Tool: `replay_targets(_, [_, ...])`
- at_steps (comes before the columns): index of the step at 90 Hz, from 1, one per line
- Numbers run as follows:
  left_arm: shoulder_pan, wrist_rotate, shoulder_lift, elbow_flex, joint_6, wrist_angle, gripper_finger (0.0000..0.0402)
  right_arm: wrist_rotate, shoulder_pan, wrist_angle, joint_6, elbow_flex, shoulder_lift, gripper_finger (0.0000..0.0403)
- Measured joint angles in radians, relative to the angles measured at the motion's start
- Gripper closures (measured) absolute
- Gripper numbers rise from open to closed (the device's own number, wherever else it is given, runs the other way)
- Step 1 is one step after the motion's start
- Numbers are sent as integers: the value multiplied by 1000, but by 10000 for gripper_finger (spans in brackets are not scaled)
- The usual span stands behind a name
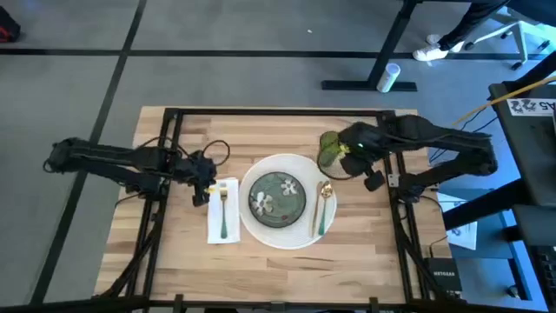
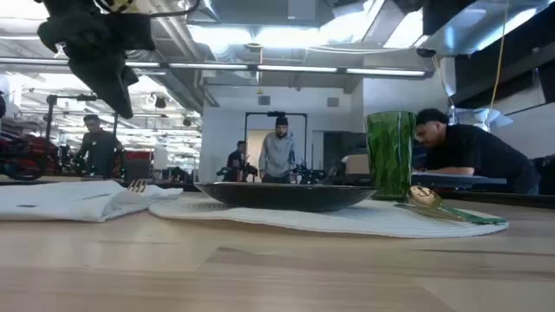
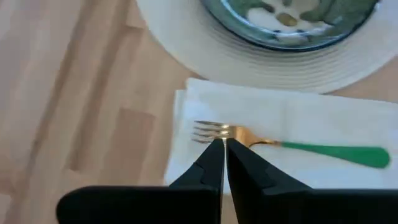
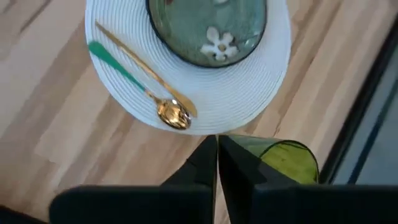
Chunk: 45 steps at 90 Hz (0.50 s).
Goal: Set table place
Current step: Adjust the white table napkin
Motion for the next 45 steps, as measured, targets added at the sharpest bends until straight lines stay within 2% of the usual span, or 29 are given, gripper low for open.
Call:
replay_targets(21, [-13,-1,79,-37,-101,-4,402,148,196,7,175,0,-47,403])
replay_targets(45, [-13,-14,111,-123,-212,40,402,262,331,6,265,0,-50,403])
